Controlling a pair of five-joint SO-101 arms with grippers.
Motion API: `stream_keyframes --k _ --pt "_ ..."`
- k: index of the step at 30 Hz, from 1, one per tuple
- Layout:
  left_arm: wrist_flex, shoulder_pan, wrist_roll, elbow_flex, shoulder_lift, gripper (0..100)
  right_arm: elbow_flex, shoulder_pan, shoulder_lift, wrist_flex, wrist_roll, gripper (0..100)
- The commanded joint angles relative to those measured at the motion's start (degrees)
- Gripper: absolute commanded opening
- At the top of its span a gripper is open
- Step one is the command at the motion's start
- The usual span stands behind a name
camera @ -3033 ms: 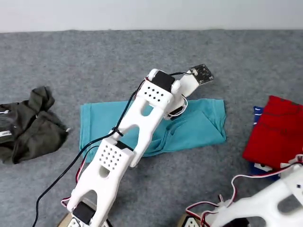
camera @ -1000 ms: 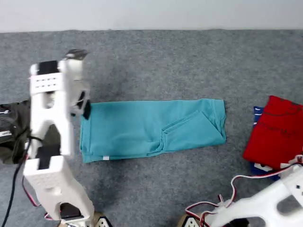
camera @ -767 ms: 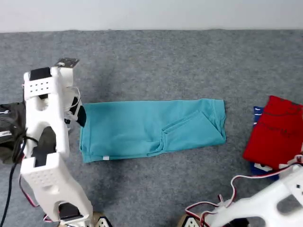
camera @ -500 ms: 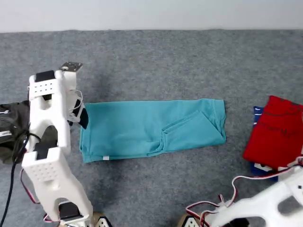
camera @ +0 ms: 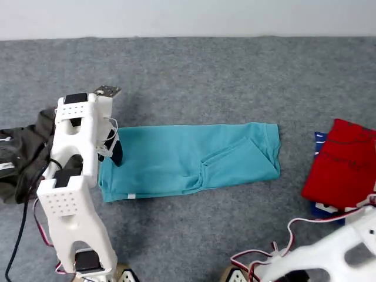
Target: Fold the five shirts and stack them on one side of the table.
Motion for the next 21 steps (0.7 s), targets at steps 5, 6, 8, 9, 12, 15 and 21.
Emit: stream_keyframes --k 5,6,8,9,12,15,21 --pt "-0.44 0.70 2.20 -0.92 3.69 17 -0.62 0.31 -1.19 2.07 0.62 1.3" --pt "-0.09 0.70 3.25 -2.15 5.10 15 -0.62 0.31 -1.19 2.07 0.62 1.3" --pt "1.85 0.88 3.08 -5.23 7.65 9 -0.70 0.40 -1.19 2.07 0.62 1.3" --pt "2.64 1.41 2.29 -6.73 9.23 5 -0.70 0.40 -1.19 2.07 0.62 1.3" --pt "7.03 3.08 0.09 -12.09 13.63 2 -0.70 0.40 -1.19 2.07 0.62 1.3" --pt "9.32 2.99 0.00 -16.84 15.65 1 -0.70 0.40 -1.19 2.07 0.62 1.3" --pt "13.54 2.11 0.18 -22.64 11.87 1 -0.70 0.48 -1.27 2.07 0.62 1.2"
